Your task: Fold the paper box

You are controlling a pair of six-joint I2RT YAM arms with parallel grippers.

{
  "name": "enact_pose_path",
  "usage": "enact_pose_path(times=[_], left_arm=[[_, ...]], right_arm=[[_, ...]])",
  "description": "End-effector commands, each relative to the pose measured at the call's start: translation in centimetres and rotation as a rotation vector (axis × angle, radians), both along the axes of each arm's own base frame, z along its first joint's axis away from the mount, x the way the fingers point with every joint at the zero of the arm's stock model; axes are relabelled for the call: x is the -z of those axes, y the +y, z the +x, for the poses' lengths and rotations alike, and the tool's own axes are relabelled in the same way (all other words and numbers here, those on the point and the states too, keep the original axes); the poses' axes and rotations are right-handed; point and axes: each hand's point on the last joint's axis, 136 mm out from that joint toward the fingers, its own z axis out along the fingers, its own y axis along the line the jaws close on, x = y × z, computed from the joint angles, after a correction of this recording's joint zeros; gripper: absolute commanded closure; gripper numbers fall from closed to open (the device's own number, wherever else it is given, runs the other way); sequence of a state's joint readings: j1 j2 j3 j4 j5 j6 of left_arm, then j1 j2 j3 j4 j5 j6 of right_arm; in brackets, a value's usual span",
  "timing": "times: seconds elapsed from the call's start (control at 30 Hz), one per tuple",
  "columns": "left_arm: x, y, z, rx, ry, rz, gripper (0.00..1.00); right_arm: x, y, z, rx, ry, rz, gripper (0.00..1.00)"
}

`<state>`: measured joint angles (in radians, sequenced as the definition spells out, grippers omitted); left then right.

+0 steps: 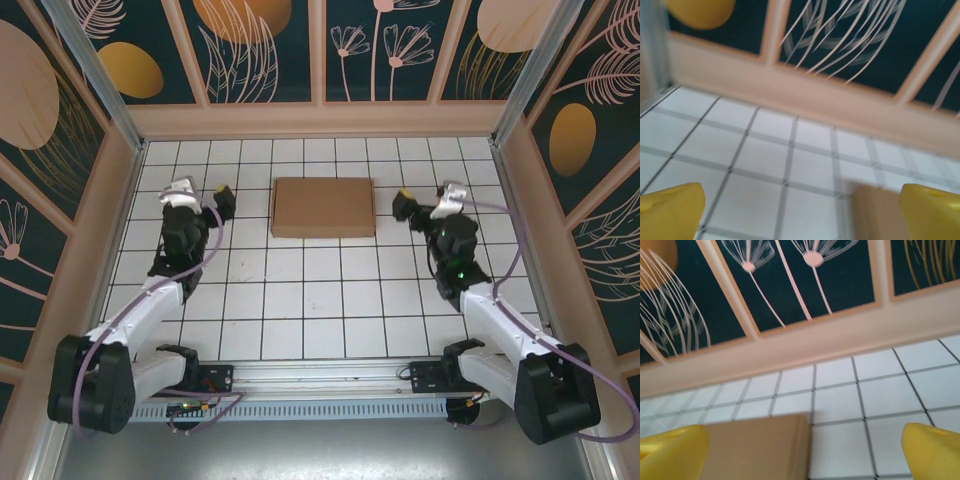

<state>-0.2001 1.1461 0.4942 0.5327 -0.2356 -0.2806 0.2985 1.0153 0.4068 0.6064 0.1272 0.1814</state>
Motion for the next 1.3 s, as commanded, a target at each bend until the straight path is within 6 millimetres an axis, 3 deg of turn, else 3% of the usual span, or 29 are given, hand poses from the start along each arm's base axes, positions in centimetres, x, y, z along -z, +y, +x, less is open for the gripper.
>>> enact_pose_path(times=[0.0, 0.03, 0.13, 0.27, 0.33, 0.37, 0.43, 0.5, 0.6, 0.7, 1.27], left_arm=[[1.9, 1.9, 0.0, -0.005, -0.044, 0.269, 0.01], [3.1, 1.9, -0.2, 0.018, -0.043, 0.29, 0.01], [5.2, 4.8, -1.1, -0.1, -0.048, 0.237, 0.01], [5.2, 6.2, -0.6, -0.122, -0.097, 0.175, 0.01], [6.4, 7.4, -0.9, -0.148, -0.108, 0.121, 0.01], [6.2, 6.8, -1.2, -0.096, -0.147, 0.115, 0.01], [6.6, 5.7, -0.7, -0.023, -0.115, 0.139, 0.01], [6.8, 4.9, -0.2, 0.025, -0.101, 0.149, 0.01], [6.9, 4.9, -0.1, 0.024, -0.098, 0.152, 0.01], [6.9, 5.0, 0.1, 0.022, -0.093, 0.152, 0.01], [6.8, 5.0, -0.2, 0.019, -0.101, 0.153, 0.01]], right_arm=[[-1.9, -1.8, -1.4, 0.06, -0.249, -0.143, 0.01], [-0.9, -2.4, -0.9, 0.084, -0.217, -0.152, 0.01], [2.5, -4.3, 0.7, 0.166, -0.112, -0.213, 0.01], [5.2, -7.4, 1.6, 0.268, -0.042, -0.288, 0.01], [6.8, -9.5, 2.0, 0.307, -0.003, -0.225, 0.01], [7.5, -10.7, 1.7, 0.331, -0.003, -0.187, 0.01], [8.3, -11.3, 0.9, 0.298, -0.048, -0.117, 0.01], [7.9, -12.0, -0.6, 0.321, -0.131, -0.09, 0.01], [9.1, -11.6, 0.5, 0.284, -0.054, -0.093, 0.01], [10.0, -9.3, 2.7, 0.15, 0.014, -0.15, 0.01], [9.8, -9.6, 2.5, 0.172, 0.0, -0.148, 0.01]])
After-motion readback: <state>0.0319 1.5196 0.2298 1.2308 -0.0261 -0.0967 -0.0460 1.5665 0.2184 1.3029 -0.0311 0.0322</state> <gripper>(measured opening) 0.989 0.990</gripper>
